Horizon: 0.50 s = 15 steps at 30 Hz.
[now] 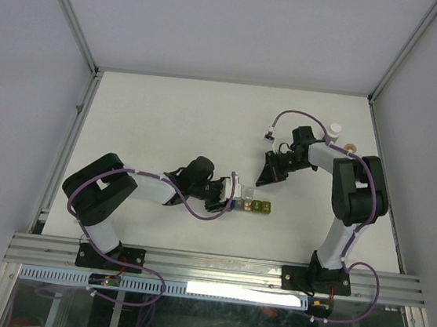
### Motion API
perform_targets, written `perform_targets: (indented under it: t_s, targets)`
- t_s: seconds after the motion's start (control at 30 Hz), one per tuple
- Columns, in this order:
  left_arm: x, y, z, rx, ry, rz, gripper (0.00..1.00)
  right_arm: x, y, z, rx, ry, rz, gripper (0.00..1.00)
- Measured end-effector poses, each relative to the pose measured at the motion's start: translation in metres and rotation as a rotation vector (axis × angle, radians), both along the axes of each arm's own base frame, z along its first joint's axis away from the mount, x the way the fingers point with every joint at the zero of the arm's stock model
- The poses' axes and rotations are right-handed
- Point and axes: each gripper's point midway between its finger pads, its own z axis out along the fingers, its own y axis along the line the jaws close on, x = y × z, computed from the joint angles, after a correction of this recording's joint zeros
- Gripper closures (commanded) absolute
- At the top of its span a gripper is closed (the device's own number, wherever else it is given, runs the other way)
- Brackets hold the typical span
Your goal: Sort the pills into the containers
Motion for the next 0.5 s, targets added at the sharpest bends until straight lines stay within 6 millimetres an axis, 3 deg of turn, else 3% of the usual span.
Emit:
perform_targets:
  t_s: [0.2, 0.5]
  targets:
    - [-0.002, -0.004, 0.0, 0.005, -0.013, 0.008, 0.68, -0.009, 0.004, -0.006, 0.0, 0.048, 0.024, 0.96]
    - [0.0, -0.004, 0.0, 0.004, -0.017, 0.02, 0.68, -0.029, 0.018, 0.012, 0.077, 0.04, 0.149, 0.97]
